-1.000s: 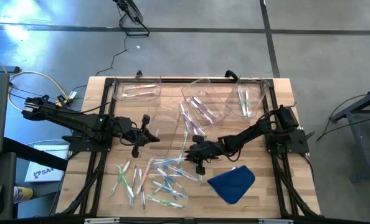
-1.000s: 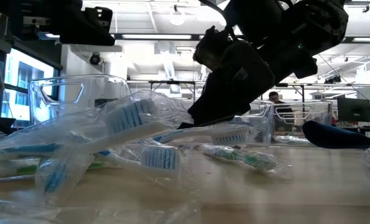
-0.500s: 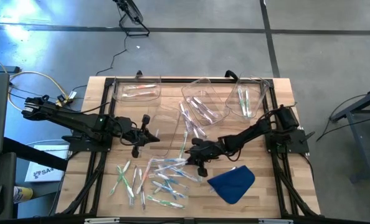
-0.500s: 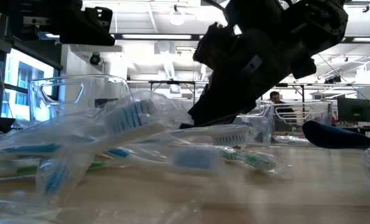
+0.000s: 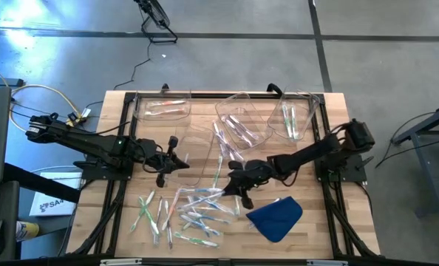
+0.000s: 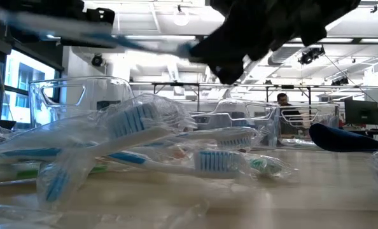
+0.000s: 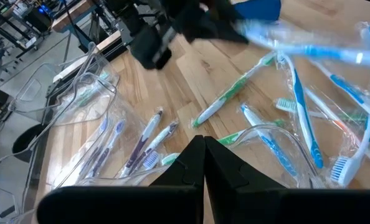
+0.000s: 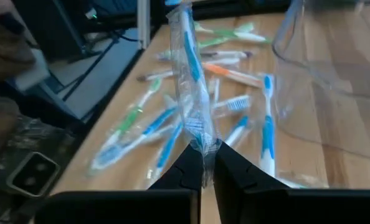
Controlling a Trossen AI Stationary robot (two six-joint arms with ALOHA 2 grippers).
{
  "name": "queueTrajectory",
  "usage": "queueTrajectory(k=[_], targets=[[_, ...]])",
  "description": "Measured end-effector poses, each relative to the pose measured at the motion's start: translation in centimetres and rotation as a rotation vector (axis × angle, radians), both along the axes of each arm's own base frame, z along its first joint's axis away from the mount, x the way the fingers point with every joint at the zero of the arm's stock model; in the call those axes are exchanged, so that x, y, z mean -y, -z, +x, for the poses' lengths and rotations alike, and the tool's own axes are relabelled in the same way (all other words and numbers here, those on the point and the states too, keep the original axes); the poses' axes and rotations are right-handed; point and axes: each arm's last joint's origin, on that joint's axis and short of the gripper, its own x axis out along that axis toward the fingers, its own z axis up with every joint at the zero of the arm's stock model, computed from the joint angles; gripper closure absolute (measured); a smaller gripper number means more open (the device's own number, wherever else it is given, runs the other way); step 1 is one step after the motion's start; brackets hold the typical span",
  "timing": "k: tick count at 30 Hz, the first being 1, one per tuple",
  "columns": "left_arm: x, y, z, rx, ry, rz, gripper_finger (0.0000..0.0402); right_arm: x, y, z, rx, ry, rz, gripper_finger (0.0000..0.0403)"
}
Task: Pick & Place Toothbrushes
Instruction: Put the blue toothbrush into the bottom transparent bin
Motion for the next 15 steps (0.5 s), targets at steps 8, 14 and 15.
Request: queueTrajectory(k=[8, 14, 15], targets=[[0.0, 0.0, 0.0, 0.001, -0.002, 0.0, 0.0401, 0.2, -3.1, -1.6, 0.014, 0.049, -0.02, 0.0393], [0.0, -0.2, 0.1, 0.027, -0.002, -0.004, 0.0402, 0.6, -5.1, -2.3, 0.101, 0.078, -0.08, 0.0393], [0.0, -0.2, 0.1, 0.027, -0.003, -0.004, 0.0402, 0.7, -5.3, -2.4, 0.11, 0.079, -0.088, 0.0393]])
